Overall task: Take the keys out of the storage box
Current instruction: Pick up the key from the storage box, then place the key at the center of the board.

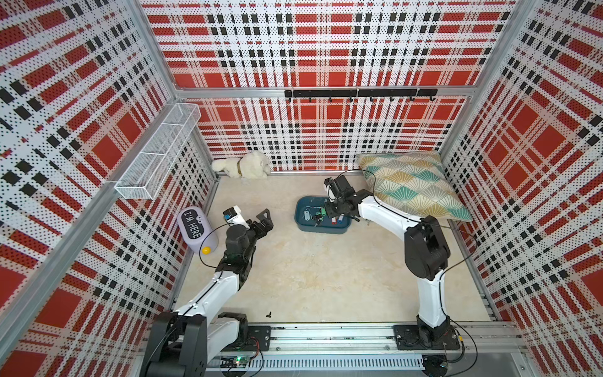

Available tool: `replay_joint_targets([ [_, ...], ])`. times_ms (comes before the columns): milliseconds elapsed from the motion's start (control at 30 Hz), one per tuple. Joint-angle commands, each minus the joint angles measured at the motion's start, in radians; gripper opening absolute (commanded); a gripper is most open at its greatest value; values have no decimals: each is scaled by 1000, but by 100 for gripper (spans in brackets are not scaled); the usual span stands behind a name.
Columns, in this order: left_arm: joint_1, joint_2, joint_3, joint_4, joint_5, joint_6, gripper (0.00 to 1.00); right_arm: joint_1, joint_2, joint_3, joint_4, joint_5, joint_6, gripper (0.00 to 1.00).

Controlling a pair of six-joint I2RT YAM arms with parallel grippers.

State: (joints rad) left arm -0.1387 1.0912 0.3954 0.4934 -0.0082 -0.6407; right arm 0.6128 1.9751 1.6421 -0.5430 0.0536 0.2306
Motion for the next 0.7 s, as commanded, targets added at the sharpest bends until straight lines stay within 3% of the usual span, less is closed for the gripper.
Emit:
replay_joint_targets([
  [0,-53,-36,32,25,-14,33,99,38,-163,-93,39,21,21,0],
  [267,-214,-59,58,6,-86,54,99,175,-515,-484,58,146,139,0],
  [400,-284,-57,68,-5,-132,54,99,225,-666,-698,103,133,246,0],
  [667,-440,-10,177,-150,-288,97,99,244,-769,-979,243,108,381,0],
])
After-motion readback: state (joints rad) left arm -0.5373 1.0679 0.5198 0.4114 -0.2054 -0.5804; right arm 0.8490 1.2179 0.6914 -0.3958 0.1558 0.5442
